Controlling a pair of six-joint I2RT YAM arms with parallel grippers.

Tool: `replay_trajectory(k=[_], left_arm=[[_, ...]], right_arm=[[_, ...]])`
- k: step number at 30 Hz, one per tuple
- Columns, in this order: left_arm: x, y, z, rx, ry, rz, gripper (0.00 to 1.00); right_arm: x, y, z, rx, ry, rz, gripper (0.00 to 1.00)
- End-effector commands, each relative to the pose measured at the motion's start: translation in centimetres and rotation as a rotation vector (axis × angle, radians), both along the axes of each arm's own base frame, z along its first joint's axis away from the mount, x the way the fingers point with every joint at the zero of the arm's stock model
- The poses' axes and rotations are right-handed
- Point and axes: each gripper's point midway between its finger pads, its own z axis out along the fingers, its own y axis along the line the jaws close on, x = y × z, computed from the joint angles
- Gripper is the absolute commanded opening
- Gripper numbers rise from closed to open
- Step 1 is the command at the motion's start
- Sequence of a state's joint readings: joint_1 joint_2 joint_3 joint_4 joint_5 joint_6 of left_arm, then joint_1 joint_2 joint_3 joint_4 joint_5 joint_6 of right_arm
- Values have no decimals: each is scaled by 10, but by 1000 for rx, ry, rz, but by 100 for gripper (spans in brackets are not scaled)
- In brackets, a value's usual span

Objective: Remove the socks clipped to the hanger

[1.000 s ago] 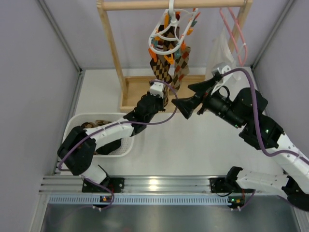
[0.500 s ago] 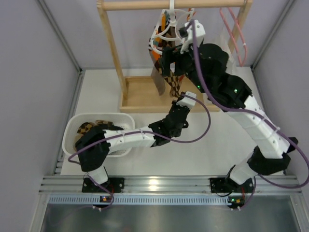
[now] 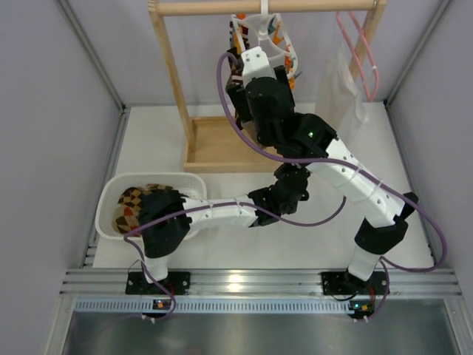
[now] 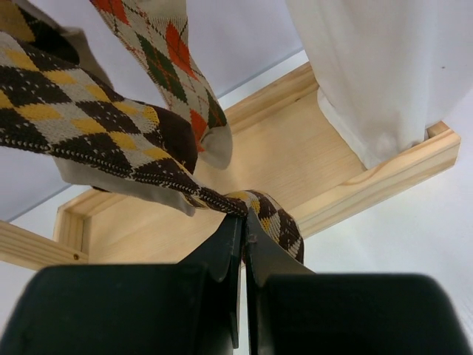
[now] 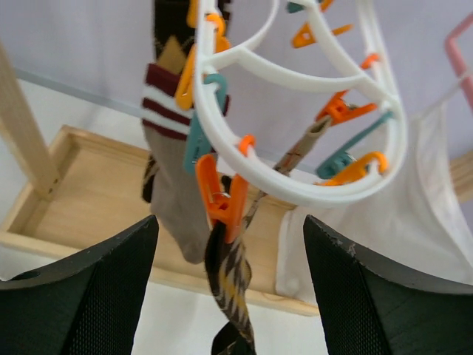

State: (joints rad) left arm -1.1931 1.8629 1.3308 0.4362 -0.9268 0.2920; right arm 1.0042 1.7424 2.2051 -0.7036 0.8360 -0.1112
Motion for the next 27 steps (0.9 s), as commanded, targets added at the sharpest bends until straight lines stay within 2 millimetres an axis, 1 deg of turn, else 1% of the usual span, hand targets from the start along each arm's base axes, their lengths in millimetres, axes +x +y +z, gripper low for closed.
replay_trajectory(k=[1, 3, 7, 10, 15, 20, 27], left_arm=[[0, -8, 25, -41, -42, 12, 0], [-2, -11, 25, -45, -42, 4, 0], [-3, -15, 26, -53, -41, -3, 0], [-5, -16, 28, -57, -43, -8, 0], [-6, -18, 24, -50, -39, -8, 0], [-8, -18, 25, -62, -37, -12, 0], [-11, -16, 25, -88, -28, -30, 0]], right_arm=[[-3, -31, 30, -15, -85, -157, 76], [-2, -32, 30, -23, -86, -163, 74], [-1, -29, 27, -18, -89, -150, 67], [1, -25, 24, -13, -83, -142, 65], [3, -16, 20, 23, -78, -122, 64], [14, -5, 12, 35, -74, -113, 62], [28, -5, 12, 52, -82, -129, 57]])
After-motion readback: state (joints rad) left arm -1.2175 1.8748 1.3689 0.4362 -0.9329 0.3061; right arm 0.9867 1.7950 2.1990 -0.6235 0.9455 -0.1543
